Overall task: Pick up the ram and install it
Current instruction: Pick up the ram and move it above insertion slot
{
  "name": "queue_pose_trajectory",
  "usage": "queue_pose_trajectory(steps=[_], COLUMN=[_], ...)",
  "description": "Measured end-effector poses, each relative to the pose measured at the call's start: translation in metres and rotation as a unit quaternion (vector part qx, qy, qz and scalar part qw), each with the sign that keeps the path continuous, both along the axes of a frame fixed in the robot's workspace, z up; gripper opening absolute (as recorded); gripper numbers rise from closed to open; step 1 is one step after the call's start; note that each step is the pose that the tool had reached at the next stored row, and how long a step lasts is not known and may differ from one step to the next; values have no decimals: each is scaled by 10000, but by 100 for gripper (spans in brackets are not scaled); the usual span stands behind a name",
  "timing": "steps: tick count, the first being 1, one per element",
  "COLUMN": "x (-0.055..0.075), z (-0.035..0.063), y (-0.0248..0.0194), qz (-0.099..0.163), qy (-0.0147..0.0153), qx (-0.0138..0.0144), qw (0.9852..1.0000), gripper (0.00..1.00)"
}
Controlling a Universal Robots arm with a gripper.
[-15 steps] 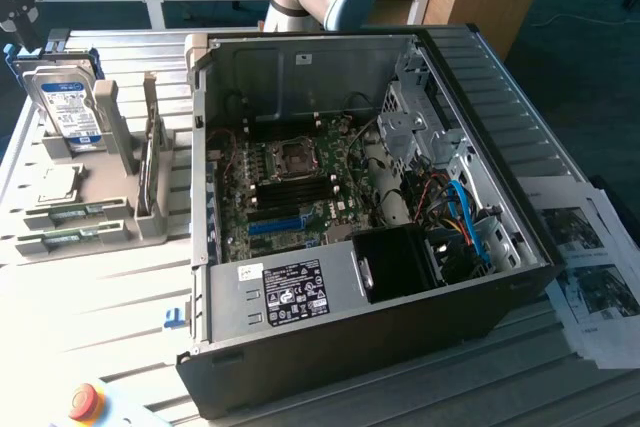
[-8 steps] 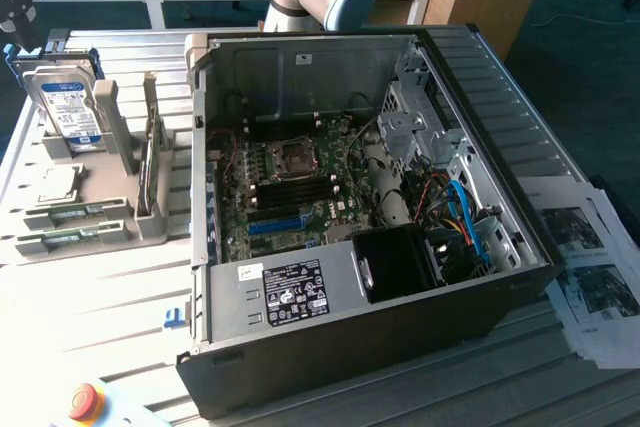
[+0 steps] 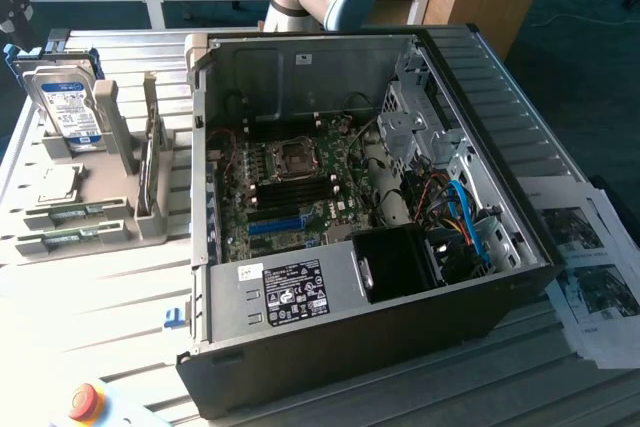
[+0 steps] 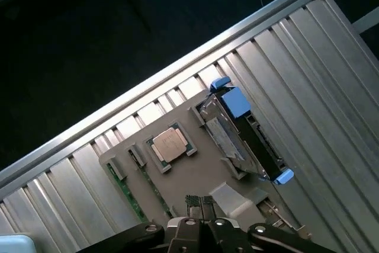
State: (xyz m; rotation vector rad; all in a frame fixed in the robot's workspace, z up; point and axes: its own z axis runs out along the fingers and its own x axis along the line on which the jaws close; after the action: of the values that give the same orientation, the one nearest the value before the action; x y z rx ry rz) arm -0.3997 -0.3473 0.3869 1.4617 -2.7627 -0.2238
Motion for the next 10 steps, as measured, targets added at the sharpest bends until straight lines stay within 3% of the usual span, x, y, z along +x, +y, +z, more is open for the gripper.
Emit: queue_pose_trajectory(steps=[2,10], x=[0,1], z=[0,-1], y=[0,0], qz=[109,134], qy=[0,-6], qx=[6,8], qw=[9999,9999], gripper=[10,10])
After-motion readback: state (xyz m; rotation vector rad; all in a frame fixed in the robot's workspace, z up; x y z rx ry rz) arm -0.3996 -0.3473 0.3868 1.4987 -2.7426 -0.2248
